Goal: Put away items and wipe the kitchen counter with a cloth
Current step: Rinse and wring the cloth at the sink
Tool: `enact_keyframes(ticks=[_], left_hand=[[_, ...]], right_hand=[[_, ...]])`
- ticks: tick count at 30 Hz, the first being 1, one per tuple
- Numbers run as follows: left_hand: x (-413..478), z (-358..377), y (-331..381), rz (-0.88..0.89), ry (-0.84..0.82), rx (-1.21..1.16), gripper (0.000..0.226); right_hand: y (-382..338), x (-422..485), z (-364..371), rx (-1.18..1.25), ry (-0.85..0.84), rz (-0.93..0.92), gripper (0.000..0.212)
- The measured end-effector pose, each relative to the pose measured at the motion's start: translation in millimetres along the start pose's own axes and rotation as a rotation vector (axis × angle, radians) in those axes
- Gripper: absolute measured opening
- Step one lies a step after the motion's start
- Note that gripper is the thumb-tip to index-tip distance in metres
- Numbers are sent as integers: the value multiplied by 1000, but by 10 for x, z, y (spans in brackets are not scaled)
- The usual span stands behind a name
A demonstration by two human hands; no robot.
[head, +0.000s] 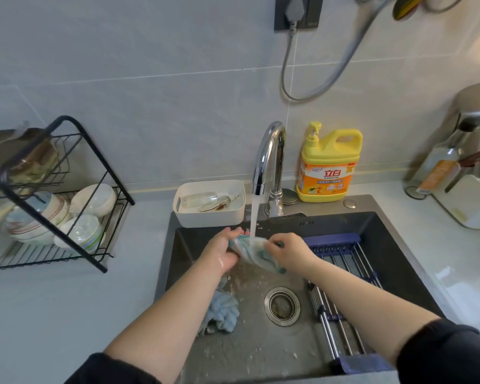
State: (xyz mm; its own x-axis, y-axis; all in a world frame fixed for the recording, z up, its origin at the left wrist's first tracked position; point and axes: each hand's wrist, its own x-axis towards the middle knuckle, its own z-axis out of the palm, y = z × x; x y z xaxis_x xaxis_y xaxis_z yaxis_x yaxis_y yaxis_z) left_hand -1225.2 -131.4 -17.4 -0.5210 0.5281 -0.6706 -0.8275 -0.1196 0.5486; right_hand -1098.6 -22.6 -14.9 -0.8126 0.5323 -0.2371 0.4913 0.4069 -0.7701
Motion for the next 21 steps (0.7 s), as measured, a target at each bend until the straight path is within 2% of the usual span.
enact_keyframes(ticks=[3,5,8,11,14,18,20,21], left_hand=[[-117,-26,-5,6,-129,201,42],[-155,-69,14,54,-133,436,36],[-190,-153,73,224,-178,990,28],[-226,-156,99,382,-182,1466,13],[-256,-131,87,485,-117,1605,15],[-272,-111,149,556,-27,1601,31],[-290,-111,219,565,12,1550,30],[-284,-116,263,556,18,1492,25]], right_hand=[[-66,3,-97,6,89,41,25],[-134,-8,-166,19,113,11,23],[-257,-32,-293,53,122,-74,13],[-433,-53,-429,50,126,-135,29],[-548,-35,-492,6,10,-146,27],[-552,-24,-522,77,-76,-107,22],[-530,-25,-545,-13,-67,-142,24],[-507,-25,-561,-135,-59,-185,28]])
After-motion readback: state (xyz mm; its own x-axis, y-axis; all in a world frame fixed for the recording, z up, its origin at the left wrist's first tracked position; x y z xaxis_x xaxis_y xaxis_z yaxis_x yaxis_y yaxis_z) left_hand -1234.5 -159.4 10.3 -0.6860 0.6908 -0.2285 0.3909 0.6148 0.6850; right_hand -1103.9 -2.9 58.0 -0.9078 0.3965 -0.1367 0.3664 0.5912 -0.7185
